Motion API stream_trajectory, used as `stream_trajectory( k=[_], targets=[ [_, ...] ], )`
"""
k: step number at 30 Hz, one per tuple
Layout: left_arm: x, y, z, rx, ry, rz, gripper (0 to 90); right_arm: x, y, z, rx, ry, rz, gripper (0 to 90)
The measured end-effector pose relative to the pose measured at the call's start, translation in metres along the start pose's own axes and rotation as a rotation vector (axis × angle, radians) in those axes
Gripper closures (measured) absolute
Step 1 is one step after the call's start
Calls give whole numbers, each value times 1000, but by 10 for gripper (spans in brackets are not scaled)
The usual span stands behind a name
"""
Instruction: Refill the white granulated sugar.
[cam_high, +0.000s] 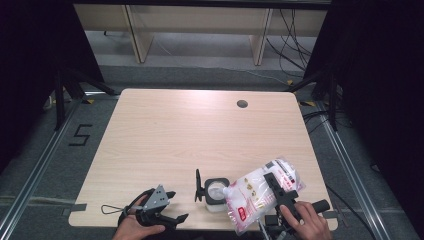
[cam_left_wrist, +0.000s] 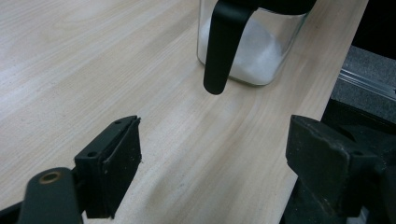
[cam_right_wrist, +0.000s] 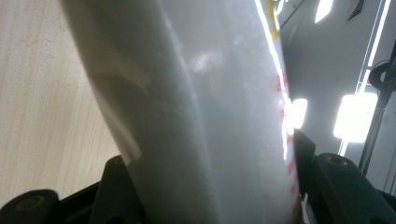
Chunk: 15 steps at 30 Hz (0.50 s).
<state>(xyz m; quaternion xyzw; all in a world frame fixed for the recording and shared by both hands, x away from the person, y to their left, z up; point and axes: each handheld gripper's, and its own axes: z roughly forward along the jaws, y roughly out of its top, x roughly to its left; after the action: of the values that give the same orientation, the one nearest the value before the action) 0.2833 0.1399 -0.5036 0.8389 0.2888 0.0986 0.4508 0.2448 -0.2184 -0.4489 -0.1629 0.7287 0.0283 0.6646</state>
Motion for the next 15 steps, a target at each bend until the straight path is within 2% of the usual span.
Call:
stream_trajectory(
  k=[1, 3, 4, 8, 9, 10, 11, 12, 15],
  targets=[
    [1, 0, -1, 13, 3, 16, 177, 1, 0, 0, 12, 20, 11, 493],
    [3, 1, -1, 10, -1, 49, 176, 0, 0, 0, 4, 2, 3, 493],
    [0, 0, 0, 0, 2, 3, 177, 0, 0, 0, 2, 1, 1, 493],
    [1, 0, -1, 7, -2, 25, 177, -6, 2, 0, -7, 6, -52, 493],
    [3, 1, -1, 12, -1, 52, 177, -5, 1, 1, -31, -24, -46, 493],
    [0, 0, 0, -2, 3, 4, 176, -3, 1, 0, -11, 3, -22, 494],
    [1, 0, -1, 5, 7, 11, 177, -6, 1, 0, -12, 1, -51, 494],
    [0, 0, 0, 0, 1, 1, 176, -6, 1, 0, -7, 9, -46, 494],
    [2, 0, -1, 7, -2, 46, 176, -4, 1, 0, -1, 8, -16, 494]
  ],
)
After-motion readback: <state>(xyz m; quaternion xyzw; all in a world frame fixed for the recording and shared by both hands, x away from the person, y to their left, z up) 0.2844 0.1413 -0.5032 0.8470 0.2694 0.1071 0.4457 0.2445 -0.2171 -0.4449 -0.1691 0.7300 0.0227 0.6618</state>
